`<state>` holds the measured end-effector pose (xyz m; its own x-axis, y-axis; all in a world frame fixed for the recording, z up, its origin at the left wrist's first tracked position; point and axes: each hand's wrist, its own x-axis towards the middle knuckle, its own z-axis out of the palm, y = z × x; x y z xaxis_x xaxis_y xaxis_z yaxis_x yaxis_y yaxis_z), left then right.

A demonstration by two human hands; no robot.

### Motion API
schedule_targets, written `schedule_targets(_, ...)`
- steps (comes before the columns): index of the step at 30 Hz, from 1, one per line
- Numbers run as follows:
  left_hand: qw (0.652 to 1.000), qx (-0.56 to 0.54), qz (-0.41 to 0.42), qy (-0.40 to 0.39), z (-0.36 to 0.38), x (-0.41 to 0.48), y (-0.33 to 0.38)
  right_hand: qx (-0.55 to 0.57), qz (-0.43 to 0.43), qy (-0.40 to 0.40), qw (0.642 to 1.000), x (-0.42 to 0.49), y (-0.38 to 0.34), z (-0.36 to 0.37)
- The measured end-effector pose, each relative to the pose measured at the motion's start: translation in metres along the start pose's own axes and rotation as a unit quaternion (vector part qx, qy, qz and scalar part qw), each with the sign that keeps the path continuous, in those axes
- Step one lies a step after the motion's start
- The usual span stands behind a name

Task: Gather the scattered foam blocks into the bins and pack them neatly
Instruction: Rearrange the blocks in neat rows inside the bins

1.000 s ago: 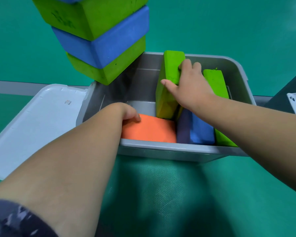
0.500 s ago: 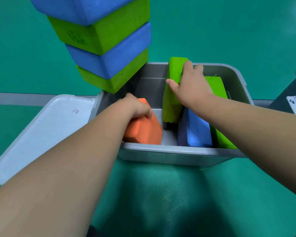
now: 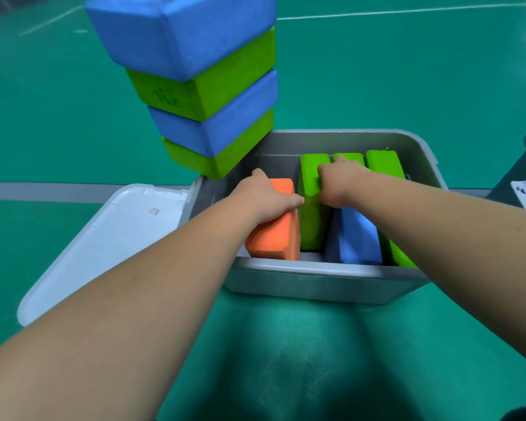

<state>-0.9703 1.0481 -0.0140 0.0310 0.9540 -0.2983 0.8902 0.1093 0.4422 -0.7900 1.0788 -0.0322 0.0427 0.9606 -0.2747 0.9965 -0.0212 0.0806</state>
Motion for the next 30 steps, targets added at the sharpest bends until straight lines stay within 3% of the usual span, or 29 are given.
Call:
schedule_targets(9, 0.997, 0.016, 0.02, 0.067, -0.042, -0.027, 0.049, 0.062, -0.06, -0.007, 0.996, -0.021, 0.039, -0.003)
schedule_targets(12, 0.997, 0.024, 0.029, 0.069, -0.059, -0.041, 0.067, 0.148, -0.063, 0.034, 0.986, -0.022, 0.046, -0.007)
schedule_targets(14, 0.997, 0.025, 0.032, 0.068, -0.066, -0.048, 0.073, 0.299, -0.055, 0.052, 0.951, -0.022, 0.046, -0.014)
schedule_targets(16, 0.997, 0.034, 0.039, 0.066, -0.074, -0.057, 0.08, 0.475, -0.062, 0.03, 0.877, -0.029, 0.04, -0.025)
schedule_targets(17, 0.996, 0.035, 0.042, 0.065, -0.078, -0.06, 0.083, 0.534, -0.069, 0.015, 0.842, -0.033, 0.038, -0.03)
schedule_targets(19, 0.996, 0.032, 0.054, 0.069, -0.089, -0.066, 0.09, 0.586, -0.091, -0.007, 0.805, -0.041, 0.033, -0.038)
schedule_targets(30, 0.996, -0.01, 0.07, 0.05, -0.084, -0.063, 0.107, 0.602, -0.099, -0.028, 0.792, -0.044, 0.048, -0.034)
